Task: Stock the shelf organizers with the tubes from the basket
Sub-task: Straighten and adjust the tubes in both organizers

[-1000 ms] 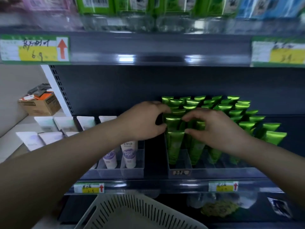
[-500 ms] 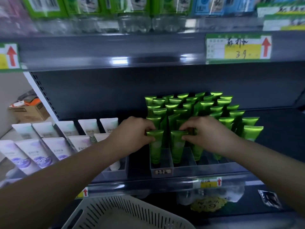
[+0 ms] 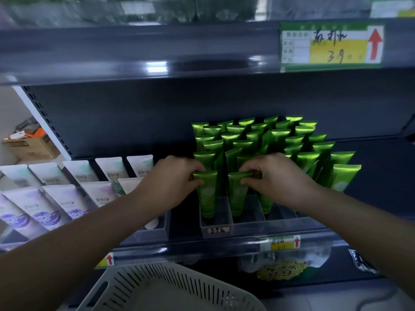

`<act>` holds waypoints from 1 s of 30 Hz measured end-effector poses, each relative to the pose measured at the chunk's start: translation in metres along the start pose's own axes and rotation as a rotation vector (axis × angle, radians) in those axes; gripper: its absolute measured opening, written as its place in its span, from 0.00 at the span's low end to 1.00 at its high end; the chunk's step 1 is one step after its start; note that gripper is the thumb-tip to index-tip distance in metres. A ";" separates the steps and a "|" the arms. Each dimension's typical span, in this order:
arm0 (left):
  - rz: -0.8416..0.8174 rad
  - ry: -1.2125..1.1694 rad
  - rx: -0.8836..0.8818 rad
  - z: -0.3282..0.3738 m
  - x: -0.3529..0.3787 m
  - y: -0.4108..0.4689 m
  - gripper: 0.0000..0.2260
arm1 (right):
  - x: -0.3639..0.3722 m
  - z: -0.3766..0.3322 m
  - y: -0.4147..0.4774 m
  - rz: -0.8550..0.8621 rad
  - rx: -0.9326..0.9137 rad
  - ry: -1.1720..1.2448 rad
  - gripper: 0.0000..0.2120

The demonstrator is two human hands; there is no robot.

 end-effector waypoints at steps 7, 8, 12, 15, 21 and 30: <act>0.015 0.012 0.020 0.003 0.004 -0.004 0.11 | 0.000 0.000 0.002 -0.031 0.003 -0.003 0.14; 0.016 0.007 0.018 0.003 0.004 -0.004 0.11 | 0.000 0.000 0.001 -0.039 -0.001 -0.004 0.14; -0.009 0.000 0.027 0.004 0.002 -0.004 0.13 | -0.003 -0.002 0.000 -0.043 -0.033 0.045 0.18; 0.007 -0.056 0.010 0.002 -0.006 -0.005 0.15 | -0.014 -0.010 0.005 0.020 -0.068 0.141 0.14; 0.102 -0.071 -0.011 -0.008 -0.031 0.017 0.11 | -0.029 -0.020 0.039 0.072 -0.137 0.027 0.10; -0.113 -0.047 -0.083 -0.026 -0.016 0.058 0.09 | -0.005 -0.024 0.071 -0.089 -0.151 -0.142 0.10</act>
Point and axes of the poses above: each hand's wrist, its own y-axis towards the middle knuckle, its own x-axis out of the palm, z = x × y, the point moved 3 cm from there along y, towards the middle knuckle, and after that the axes turned 1 degree about -z, right-handed, at the moved point
